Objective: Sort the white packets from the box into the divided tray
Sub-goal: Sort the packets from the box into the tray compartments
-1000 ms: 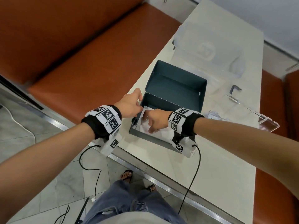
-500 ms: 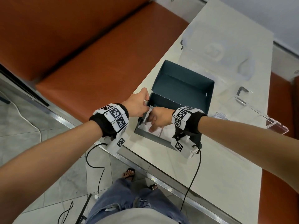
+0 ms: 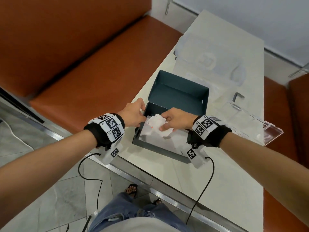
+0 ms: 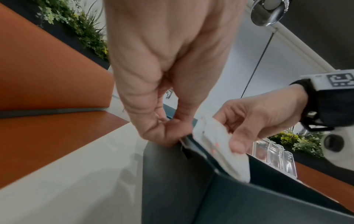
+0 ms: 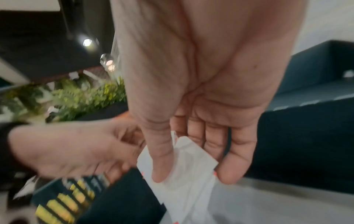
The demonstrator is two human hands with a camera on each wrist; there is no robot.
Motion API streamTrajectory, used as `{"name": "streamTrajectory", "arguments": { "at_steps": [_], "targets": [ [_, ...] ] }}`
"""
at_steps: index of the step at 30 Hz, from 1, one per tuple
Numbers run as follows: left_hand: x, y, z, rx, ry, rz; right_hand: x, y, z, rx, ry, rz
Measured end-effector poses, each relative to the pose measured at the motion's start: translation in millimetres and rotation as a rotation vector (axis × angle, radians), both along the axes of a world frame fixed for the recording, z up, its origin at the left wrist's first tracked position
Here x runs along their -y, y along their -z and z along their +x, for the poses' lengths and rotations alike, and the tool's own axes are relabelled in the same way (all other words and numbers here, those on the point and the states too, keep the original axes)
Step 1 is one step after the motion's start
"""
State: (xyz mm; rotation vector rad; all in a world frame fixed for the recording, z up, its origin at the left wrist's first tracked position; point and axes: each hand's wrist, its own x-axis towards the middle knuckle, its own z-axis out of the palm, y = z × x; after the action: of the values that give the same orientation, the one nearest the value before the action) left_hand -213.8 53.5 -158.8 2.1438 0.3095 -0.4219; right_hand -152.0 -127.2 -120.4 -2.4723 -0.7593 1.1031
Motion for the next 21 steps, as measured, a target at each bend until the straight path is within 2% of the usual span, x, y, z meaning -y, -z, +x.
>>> {"name": "streamTrajectory", "arguments": {
  "at_steps": [3, 6, 7, 9, 11, 15, 18, 19, 21],
  "targets": [
    [-0.5, -12.4, 4.9, 0.015, 0.001, 0.125, 30.2, -20.5, 3.8, -0.015, 0.175, 0.146],
    [6.3, -37.0, 13.7, 0.228, -0.01, 0.201, 62.2, -38.3, 5.2, -0.063, 0.4, 0.345],
    [12.6, -47.8, 16.6, 0.294, -0.002, 0.169, 71.9, -44.3, 4.2, -0.085, 0.46, 0.413],
    [31.7, -69.5, 21.7, 0.363, 0.008, -0.008, 87.3, -55.1, 1.3, -0.099, 0.546, 0.527],
    [57.4, -87.0, 23.7, 0.311, 0.024, -0.27, 97.1, -62.7, -2.8, -0.11, 0.594, 0.629],
    [106.7, -94.6, 19.2, 0.095, 0.122, -0.659, 94.0, -66.6, -13.5, -0.09, 0.531, 0.711],
    [121.5, -87.0, 13.9, -0.028, 0.009, -0.909, 82.1, -62.6, -16.1, 0.049, 0.382, 0.642],
    [120.7, -83.8, 13.2, -0.029, -0.033, -0.941, 78.7, -61.0, -14.7, 0.11, 0.327, 0.604],
    [112.9, -77.5, 13.8, 0.018, -0.098, -0.889, 75.5, -54.8, -9.7, 0.231, 0.246, 0.499]
  ]
}}
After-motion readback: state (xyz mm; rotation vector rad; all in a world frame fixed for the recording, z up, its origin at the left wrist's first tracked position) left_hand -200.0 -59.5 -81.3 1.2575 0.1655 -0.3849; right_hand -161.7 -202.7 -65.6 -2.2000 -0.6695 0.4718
